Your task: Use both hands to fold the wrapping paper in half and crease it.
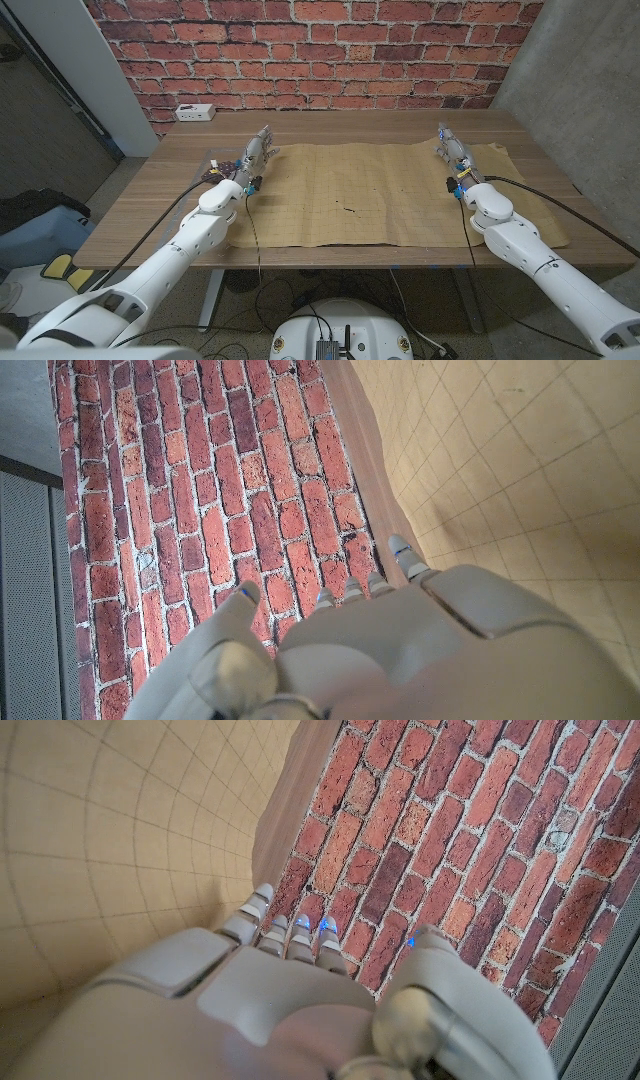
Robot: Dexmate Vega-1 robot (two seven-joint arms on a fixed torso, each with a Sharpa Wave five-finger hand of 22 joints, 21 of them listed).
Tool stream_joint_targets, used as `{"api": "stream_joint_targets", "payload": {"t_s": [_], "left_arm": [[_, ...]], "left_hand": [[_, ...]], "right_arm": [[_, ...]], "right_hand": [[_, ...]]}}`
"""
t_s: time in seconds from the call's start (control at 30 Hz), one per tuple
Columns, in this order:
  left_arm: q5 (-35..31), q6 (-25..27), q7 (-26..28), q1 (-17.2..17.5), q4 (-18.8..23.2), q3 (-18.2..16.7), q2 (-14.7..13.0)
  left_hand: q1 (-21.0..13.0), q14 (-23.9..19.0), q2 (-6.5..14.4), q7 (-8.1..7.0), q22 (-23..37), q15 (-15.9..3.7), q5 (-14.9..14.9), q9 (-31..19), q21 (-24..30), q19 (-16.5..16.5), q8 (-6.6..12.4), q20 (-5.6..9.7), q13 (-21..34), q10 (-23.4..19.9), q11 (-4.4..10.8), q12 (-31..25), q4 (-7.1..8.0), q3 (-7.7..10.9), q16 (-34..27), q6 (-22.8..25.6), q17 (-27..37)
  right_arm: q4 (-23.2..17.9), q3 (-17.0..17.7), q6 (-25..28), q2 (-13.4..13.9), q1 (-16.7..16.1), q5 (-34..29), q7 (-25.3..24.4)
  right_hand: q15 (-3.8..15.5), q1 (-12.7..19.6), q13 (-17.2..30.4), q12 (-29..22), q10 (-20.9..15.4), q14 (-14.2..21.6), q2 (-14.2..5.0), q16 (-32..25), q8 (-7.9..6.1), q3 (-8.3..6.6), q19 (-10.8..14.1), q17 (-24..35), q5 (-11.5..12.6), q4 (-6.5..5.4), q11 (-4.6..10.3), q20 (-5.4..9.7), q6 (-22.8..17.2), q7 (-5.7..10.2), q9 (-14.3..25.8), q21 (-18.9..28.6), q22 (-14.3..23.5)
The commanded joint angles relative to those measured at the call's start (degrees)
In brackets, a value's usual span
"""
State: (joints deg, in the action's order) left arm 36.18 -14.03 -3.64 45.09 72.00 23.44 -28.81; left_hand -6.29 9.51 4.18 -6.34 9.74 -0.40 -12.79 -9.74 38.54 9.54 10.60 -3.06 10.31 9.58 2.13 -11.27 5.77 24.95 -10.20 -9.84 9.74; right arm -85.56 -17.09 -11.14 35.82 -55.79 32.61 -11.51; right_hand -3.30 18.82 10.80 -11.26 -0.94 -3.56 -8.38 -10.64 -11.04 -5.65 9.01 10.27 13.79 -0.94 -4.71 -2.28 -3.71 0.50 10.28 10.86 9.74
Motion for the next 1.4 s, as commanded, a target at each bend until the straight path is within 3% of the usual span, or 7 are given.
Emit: {"api": "stream_joint_targets", "payload": {"t_s": [0.03, 1.03, 1.4], "left_arm": [[-1.08, 0.95, -0.94, -1.93, -1.67, 1.28, 0.50], [-1.80, 1.61, -2.11, -4.43, -4.58, 2.42, 1.72], [-1.97, 1.99, -2.51, -4.87, -4.82, 2.69, 1.71]], "left_hand": [[-0.17, 0.31, -0.04, -0.01, 0.12, 0.32, -0.29, -0.18, -0.37, 0.74, 0.22, -0.08, 0.09, 2.73, -0.16, -0.43, -0.30, 0.13, -0.53, -0.62, 0.21], [-0.03, 0.25, 0.04, 0.08, 0.15, 0.41, -0.29, -0.22, -1.15, 0.35, 0.05, -0.24, 0.10, 2.61, -0.36, -0.33, -0.40, -0.03, -0.46, -0.36, 0.22], [0.03, 0.04, 0.09, 0.98, 0.17, 0.46, -0.28, -0.25, -1.60, 0.07, 0.48, -0.27, 0.09, 2.27, -0.19, -0.39, -0.47, -0.10, -0.49, 1.14, 0.21]], "right_arm": [[-3.56, 2.14, 1.82, 2.02, -3.19, -0.57, -3.69], [-11.85, 8.96, 5.38, 4.80, -13.10, -0.36, -11.71], [-15.05, 11.42, 7.69, 5.52, -16.88, -1.08, -14.87]], "right_hand": [[-0.39, 0.71, 0.08, -0.27, -0.49, 0.21, -0.18, -0.47, -0.20, -0.49, 0.13, 0.22, -0.09, 0.24, -0.39, -0.34, -0.67, 0.06, 0.22, 0.40, 0.22], [-0.25, 2.25, 0.09, -0.21, -0.61, 0.34, -0.41, -0.39, -0.07, -1.69, 0.16, 0.19, -0.56, 1.38, -0.32, -0.34, -0.85, 0.10, 0.25, 0.39, 0.23], [-0.31, 2.90, 0.10, -0.45, -1.37, 0.79, -0.60, -0.51, -0.24, -2.30, 0.15, 0.20, -0.81, 1.85, -0.53, -0.61, -1.53, 0.01, 0.26, 0.38, 0.23]]}}
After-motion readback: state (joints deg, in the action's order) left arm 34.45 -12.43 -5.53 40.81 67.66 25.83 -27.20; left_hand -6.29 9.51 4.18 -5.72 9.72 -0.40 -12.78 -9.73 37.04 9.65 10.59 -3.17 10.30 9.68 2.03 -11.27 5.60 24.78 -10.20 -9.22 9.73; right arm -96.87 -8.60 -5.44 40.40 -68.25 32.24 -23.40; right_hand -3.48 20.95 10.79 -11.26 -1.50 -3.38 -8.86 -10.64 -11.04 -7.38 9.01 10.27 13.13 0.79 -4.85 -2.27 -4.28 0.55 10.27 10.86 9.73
